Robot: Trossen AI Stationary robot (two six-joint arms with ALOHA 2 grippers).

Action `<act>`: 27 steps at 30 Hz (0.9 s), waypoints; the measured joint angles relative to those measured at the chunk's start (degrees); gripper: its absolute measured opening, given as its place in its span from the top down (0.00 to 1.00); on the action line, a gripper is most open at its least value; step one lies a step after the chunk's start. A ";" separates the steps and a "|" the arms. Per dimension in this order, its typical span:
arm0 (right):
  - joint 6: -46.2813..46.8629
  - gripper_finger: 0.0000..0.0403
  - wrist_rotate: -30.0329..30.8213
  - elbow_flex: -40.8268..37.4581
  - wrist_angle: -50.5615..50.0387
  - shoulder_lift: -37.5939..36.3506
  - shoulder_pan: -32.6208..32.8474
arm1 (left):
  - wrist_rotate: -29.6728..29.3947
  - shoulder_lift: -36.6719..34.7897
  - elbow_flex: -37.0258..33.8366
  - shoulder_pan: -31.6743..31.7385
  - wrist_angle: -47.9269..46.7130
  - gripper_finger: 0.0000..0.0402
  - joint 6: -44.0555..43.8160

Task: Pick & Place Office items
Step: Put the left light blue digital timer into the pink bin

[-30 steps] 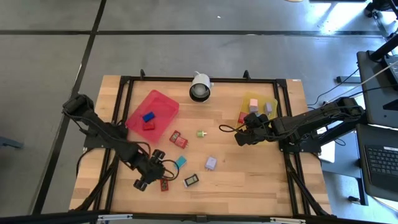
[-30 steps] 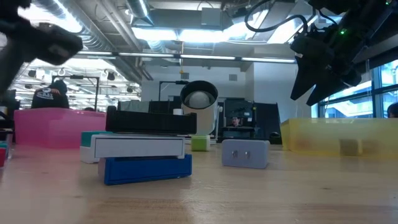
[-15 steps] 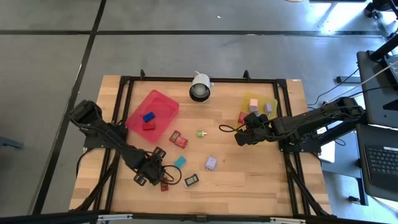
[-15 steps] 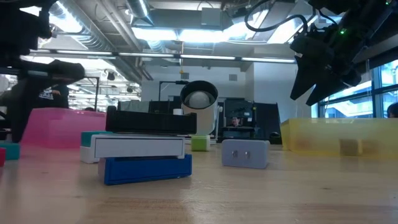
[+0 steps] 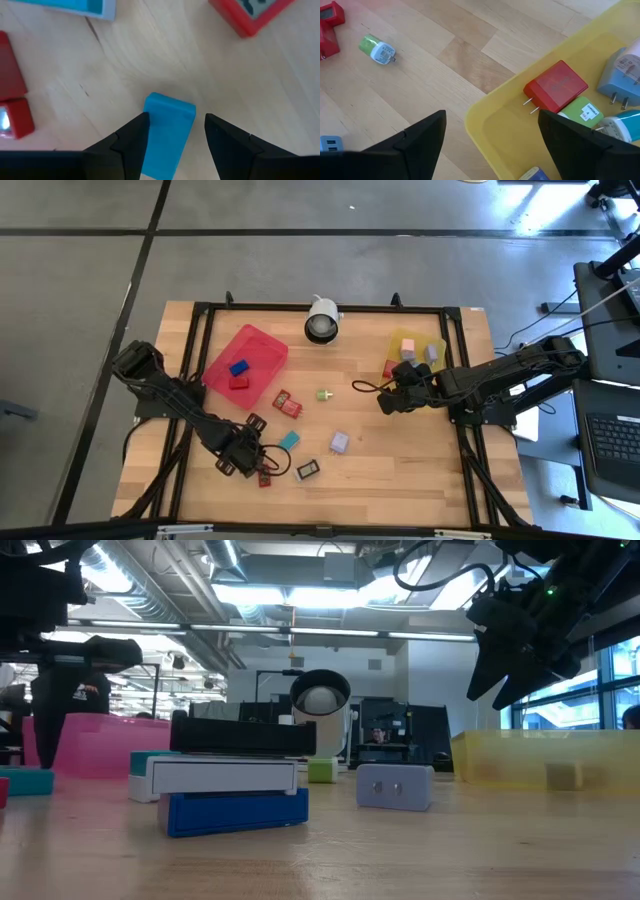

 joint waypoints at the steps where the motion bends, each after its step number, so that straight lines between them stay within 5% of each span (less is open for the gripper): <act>1: 0.00 0.21 0.00 0.00 0.01 0.00 -0.01 | 0.24 -0.28 -0.06 -0.11 -0.32 0.53 -0.15; 27: 0.00 0.21 -0.01 0.00 0.19 0.00 0.00 | -4.96 -1.03 0.03 -0.37 -0.07 0.53 -2.28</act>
